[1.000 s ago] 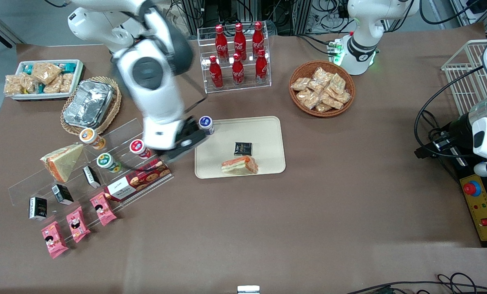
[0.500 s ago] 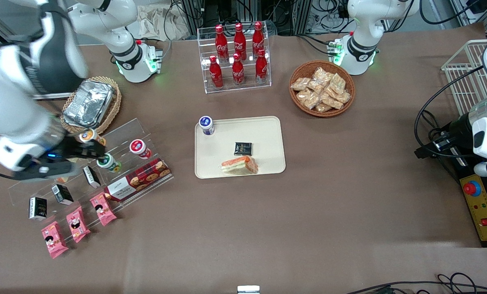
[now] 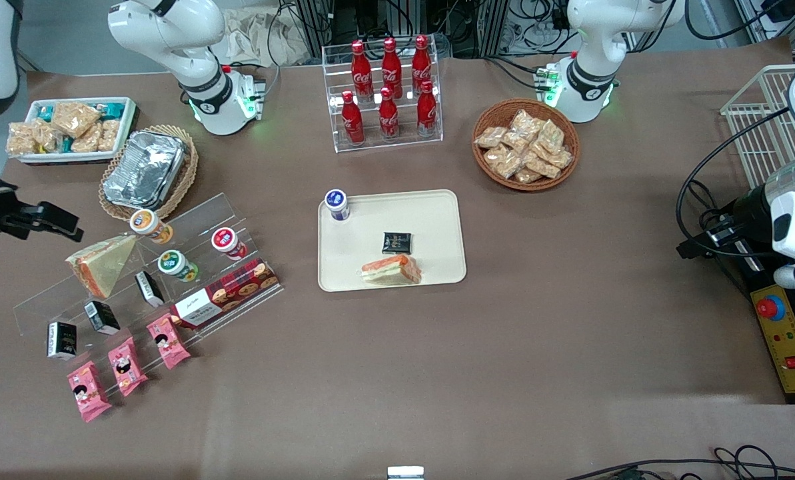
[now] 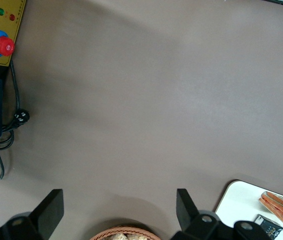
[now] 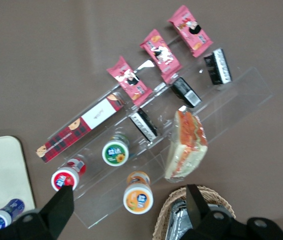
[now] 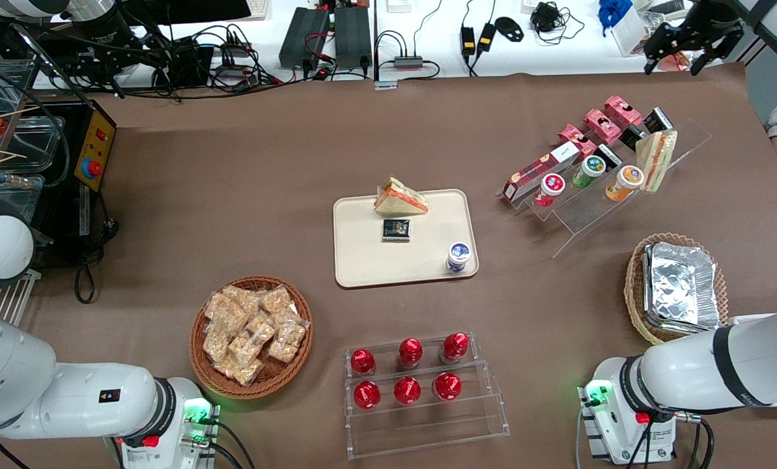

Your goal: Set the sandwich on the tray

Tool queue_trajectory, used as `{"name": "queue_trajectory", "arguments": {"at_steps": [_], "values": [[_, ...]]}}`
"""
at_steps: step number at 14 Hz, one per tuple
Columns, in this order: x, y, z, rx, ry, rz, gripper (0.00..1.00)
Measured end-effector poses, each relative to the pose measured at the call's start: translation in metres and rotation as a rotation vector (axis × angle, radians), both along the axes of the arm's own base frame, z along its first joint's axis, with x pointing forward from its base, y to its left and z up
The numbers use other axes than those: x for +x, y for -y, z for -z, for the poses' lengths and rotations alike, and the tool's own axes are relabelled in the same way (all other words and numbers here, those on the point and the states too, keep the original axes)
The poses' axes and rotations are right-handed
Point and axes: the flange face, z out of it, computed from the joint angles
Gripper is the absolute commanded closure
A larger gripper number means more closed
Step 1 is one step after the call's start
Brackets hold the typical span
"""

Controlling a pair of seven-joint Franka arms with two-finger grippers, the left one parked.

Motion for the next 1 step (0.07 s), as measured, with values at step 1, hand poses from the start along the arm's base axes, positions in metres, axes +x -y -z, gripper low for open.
{"name": "queue_trajectory", "arguments": {"at_steps": [1], "values": [[-0.0006, 0.0029, 0.0006, 0.0, -0.001, 0.005, 0.0]]}}
